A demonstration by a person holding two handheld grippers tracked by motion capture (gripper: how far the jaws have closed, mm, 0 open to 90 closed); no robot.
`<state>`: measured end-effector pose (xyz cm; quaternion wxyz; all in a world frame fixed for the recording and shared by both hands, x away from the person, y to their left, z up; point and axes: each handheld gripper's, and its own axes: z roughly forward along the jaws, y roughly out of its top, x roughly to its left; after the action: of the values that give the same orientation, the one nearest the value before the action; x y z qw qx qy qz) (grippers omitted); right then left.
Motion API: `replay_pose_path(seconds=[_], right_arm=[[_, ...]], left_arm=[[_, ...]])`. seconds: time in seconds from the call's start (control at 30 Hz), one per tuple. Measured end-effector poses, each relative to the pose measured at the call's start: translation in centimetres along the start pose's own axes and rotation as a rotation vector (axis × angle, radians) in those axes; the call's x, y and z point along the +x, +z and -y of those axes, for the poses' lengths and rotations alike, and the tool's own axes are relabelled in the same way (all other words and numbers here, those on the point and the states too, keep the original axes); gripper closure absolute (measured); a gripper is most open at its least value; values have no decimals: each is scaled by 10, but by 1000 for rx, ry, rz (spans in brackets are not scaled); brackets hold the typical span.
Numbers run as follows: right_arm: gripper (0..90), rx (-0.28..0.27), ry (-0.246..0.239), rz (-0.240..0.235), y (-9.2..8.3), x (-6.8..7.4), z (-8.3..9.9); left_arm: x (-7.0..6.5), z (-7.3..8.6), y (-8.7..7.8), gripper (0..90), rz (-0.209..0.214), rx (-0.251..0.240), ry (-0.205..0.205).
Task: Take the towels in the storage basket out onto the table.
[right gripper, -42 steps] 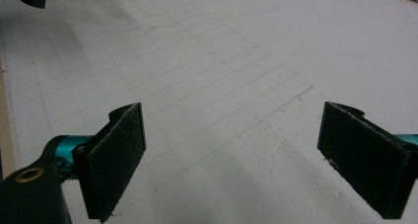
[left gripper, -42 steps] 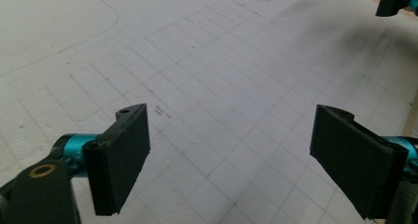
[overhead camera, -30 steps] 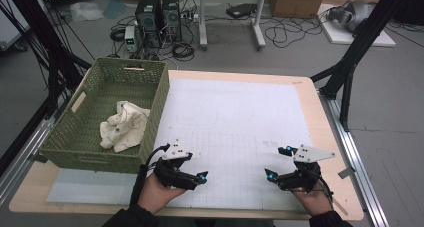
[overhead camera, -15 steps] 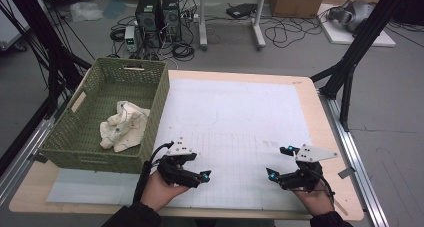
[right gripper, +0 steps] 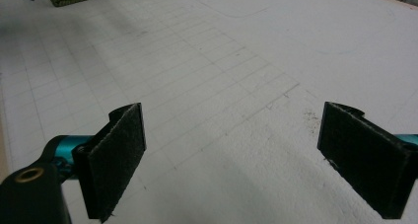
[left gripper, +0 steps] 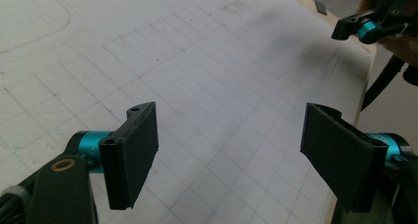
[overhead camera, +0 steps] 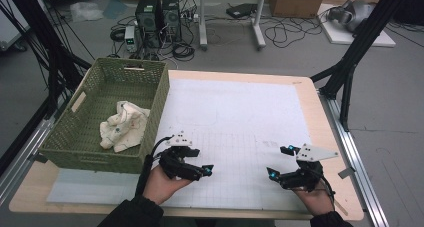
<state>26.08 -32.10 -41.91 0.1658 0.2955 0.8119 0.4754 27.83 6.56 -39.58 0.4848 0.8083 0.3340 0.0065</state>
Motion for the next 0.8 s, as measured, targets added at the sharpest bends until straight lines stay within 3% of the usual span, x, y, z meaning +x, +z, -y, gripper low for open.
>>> replay_pose_path(seconds=[0.23, 0.57, 0.8], right_arm=[[102, -4, 0, -2, 0, 0, 0], [102, -9, 2, -5, 0, -1, -1], [102, -7, 5, -6, 0, -3, -1]], left_arm=[[2, -18, -10, 232, 92, -50, -62], [7, -42, -27, 259, 130, -86, -87], [6, -55, -32, 254, 178, -50, -107]])
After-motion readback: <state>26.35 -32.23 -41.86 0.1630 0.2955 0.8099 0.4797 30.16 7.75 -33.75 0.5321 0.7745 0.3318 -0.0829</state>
